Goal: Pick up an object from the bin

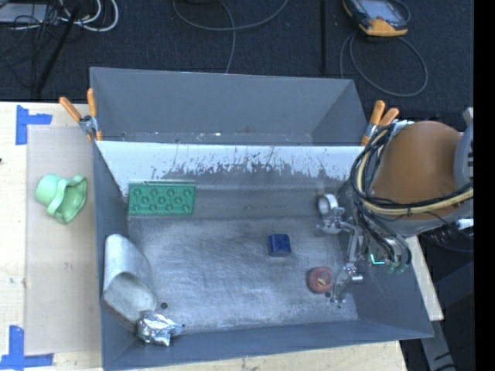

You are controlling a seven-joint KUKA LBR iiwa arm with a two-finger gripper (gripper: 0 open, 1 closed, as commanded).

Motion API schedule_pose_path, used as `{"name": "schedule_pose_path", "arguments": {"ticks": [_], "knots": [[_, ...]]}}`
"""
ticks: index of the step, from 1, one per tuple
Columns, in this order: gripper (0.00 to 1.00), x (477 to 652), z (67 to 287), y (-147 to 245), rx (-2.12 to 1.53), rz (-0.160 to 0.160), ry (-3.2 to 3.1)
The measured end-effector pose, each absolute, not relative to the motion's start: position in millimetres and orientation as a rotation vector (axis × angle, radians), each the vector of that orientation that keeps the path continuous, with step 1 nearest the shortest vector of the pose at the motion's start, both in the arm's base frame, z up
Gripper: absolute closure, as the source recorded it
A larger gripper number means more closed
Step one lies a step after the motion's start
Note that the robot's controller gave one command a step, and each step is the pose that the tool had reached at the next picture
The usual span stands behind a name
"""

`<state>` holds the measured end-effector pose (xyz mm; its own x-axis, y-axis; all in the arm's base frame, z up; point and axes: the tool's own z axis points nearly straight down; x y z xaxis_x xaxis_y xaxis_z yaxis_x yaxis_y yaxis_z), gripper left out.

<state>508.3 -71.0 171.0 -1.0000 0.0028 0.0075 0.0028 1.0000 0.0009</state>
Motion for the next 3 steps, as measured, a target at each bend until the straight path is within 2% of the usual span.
{"name": "schedule_pose_path", "arguments": {"ticks": [1,2,3], "knots": [[0.0,507.8,69.1,-102.1,-0.187,-0.001,-3.14],[1.0,510.8,74.9,-101.9,-0.178,0.001,-3.147],[1.0,494.7,203.8,-117.4,-0.066,0.003,-3.148]]}}
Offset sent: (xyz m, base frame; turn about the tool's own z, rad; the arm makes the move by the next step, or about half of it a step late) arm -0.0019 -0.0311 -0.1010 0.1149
